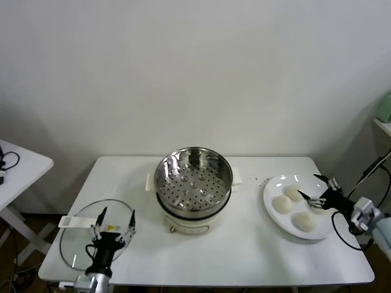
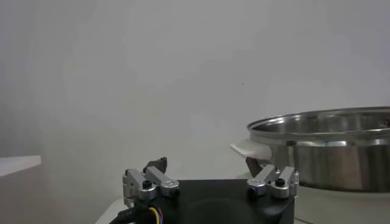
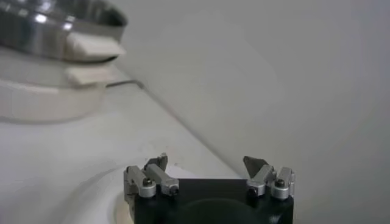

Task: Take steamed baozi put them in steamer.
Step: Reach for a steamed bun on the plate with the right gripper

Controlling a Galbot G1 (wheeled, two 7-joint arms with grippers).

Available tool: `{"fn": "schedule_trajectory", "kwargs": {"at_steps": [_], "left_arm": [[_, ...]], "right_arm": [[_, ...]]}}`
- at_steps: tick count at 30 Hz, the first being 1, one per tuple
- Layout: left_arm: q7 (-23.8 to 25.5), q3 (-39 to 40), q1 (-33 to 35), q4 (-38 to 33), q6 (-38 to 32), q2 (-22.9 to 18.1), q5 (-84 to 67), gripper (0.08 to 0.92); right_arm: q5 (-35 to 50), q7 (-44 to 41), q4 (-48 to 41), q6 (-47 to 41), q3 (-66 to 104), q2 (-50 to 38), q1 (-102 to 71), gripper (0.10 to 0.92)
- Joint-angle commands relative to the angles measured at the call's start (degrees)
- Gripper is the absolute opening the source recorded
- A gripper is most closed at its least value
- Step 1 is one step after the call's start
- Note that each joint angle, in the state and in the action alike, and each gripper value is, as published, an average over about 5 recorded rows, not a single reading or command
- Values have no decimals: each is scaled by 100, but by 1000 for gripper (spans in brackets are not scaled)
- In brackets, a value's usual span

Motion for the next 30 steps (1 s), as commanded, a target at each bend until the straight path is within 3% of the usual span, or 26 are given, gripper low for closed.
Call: {"fn": "schedule_trajectory", "kwargs": {"at_steps": [1, 7, 14, 19, 30], "left_arm": [[16, -20, -64, 117, 14, 1, 3, 823], [5, -65, -60, 114, 94, 0, -68, 823], [-70, -145, -22, 59, 277, -12, -44, 823], [-141, -228, -7, 7, 647, -17, -75, 823], [-142, -267, 59, 15, 711, -24, -87, 823]], "right_arm": [[-1129, -2234, -1804, 178, -4122, -636, 4348, 823], [-1501, -3165, -3005, 543, -6347, 217, 6296, 823], [-2140, -3608, -4282, 848, -6682, 1309, 6622, 823], [-2328, -3524, -4562, 820, -6376, 1672, 6291, 823], [-2629, -2816, -4722, 906, -5622, 1962, 5469, 823]]}}
